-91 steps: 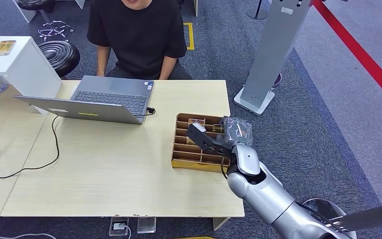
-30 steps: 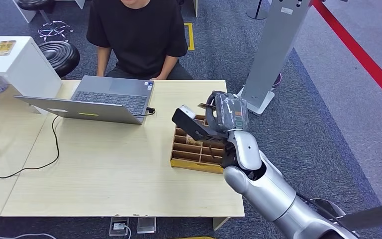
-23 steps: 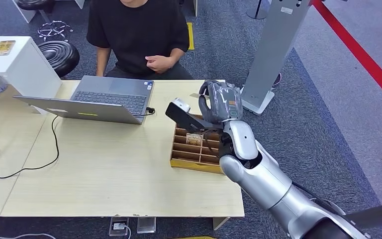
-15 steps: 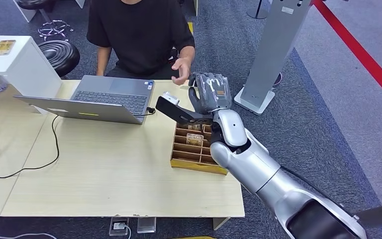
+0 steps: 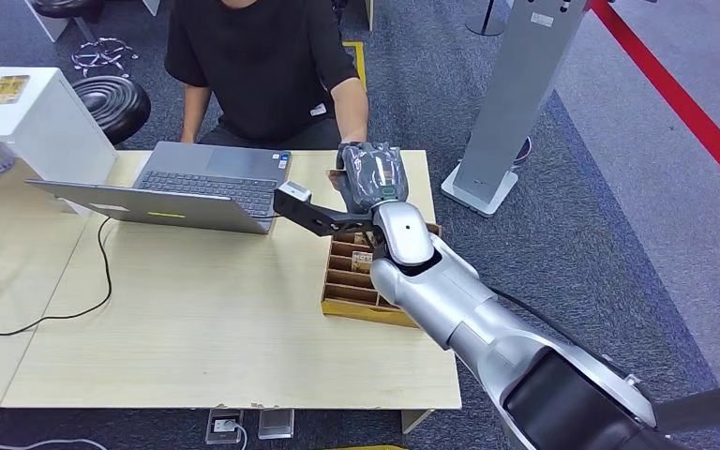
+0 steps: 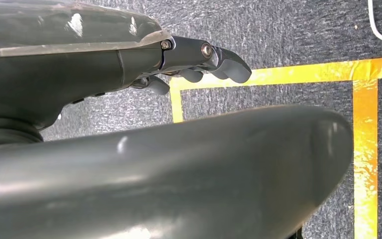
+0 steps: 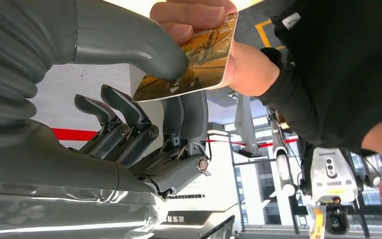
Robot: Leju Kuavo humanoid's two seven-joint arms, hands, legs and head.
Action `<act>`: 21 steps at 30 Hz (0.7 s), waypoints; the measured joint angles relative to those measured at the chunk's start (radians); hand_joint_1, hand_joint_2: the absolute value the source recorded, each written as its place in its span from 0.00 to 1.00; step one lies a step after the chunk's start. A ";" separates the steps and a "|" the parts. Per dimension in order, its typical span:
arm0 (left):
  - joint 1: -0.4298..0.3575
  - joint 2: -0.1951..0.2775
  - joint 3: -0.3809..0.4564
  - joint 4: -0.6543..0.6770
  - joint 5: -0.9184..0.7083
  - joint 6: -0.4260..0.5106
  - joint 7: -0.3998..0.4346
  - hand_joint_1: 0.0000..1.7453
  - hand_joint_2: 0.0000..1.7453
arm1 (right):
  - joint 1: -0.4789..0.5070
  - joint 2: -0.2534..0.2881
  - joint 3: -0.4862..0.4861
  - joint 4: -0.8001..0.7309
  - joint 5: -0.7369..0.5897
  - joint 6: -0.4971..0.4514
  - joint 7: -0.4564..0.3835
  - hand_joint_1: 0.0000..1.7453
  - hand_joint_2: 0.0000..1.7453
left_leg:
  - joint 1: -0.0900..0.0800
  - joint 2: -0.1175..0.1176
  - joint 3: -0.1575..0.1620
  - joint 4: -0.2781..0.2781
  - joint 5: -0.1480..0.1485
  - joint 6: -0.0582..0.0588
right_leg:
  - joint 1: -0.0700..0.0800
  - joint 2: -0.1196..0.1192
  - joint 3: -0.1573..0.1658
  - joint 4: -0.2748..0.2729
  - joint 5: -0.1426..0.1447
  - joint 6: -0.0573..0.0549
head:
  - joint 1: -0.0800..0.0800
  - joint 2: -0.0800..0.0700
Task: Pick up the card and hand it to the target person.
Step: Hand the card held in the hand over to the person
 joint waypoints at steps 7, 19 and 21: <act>0.000 0.001 -0.001 0.000 0.002 -0.002 -0.004 0.00 0.00 | -0.014 0.016 0.012 0.060 -0.005 -0.011 -0.007 1.00 1.00 | 0.000 0.000 0.000 0.000 0.000 0.000 | 0.000 0.000 0.000 0.000 0.000 0.000 | 0.000 0.000; 0.000 0.001 -0.010 0.000 -0.003 -0.008 -0.013 0.00 0.00 | -0.028 0.021 0.031 0.106 -0.021 -0.029 -0.013 0.00 1.00 | 0.000 0.000 0.000 0.000 0.000 0.000 | 0.000 0.000 0.000 0.000 0.000 0.000 | 0.000 0.000; 0.000 0.001 -0.012 0.000 0.003 -0.008 -0.014 0.00 0.00 | -0.028 0.021 0.034 0.106 -0.023 -0.033 -0.011 0.00 1.00 | 0.000 0.000 0.000 0.000 0.000 0.000 | 0.000 0.000 0.000 0.000 0.000 0.000 | 0.000 0.000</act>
